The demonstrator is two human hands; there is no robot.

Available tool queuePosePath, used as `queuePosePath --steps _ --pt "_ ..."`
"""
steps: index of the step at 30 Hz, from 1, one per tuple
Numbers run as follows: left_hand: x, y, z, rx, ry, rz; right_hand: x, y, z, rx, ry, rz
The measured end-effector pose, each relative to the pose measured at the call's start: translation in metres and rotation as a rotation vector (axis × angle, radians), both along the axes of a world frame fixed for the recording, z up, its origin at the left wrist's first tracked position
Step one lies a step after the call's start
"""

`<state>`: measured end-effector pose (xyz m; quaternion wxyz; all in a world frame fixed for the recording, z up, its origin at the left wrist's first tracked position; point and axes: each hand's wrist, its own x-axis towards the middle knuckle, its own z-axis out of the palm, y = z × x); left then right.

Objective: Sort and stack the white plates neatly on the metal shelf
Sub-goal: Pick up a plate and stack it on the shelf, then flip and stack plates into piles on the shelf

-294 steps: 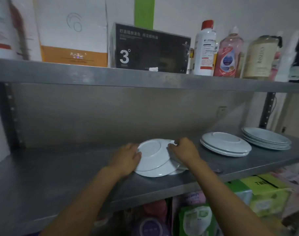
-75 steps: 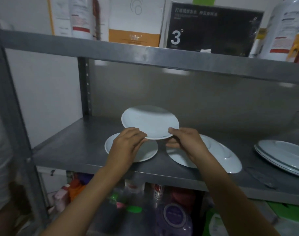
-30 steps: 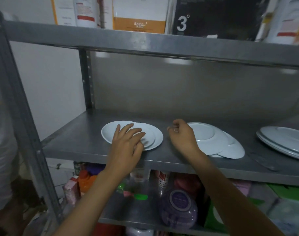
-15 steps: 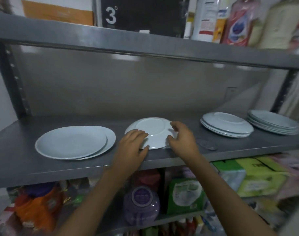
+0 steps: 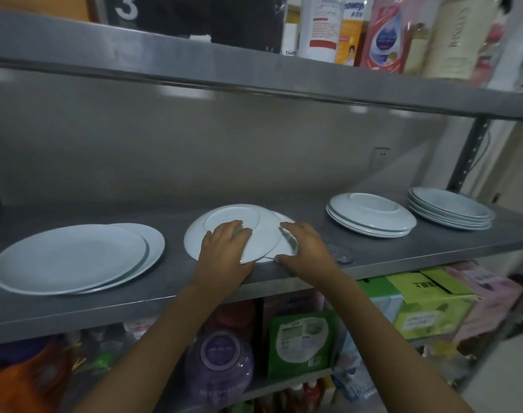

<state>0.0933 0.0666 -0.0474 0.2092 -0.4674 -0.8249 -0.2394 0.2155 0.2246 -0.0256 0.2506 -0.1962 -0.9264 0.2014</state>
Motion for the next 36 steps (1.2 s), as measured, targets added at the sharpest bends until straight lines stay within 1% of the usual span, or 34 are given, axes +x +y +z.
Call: queuePosePath --steps 4,8,13,18,21,23,26,36 --pt "-0.003 0.000 0.004 -0.072 -0.076 0.043 -0.003 0.002 0.003 -0.008 -0.006 0.024" --pt "-0.003 -0.003 0.013 -0.107 -0.099 0.063 -0.007 0.001 0.007 -0.037 0.030 0.033" --pt "-0.003 -0.007 0.016 -0.166 -0.078 0.050 -0.012 -0.001 0.008 -0.058 -0.003 0.034" --pt "0.001 -0.007 0.022 -0.214 -0.049 0.061 -0.012 -0.002 0.005 -0.033 -0.097 0.058" --pt "0.000 -0.008 0.024 -0.222 -0.043 0.047 -0.015 -0.004 0.003 0.024 -0.111 0.039" --pt "-0.002 -0.009 0.026 -0.221 -0.046 0.046 -0.019 -0.006 0.003 0.040 -0.108 0.018" --pt "-0.008 -0.009 0.030 -0.208 -0.057 0.046 -0.025 -0.008 0.002 0.011 -0.093 0.005" --pt "-0.028 -0.001 0.028 -0.175 -0.113 0.088 -0.053 -0.012 0.004 -0.069 0.028 0.020"
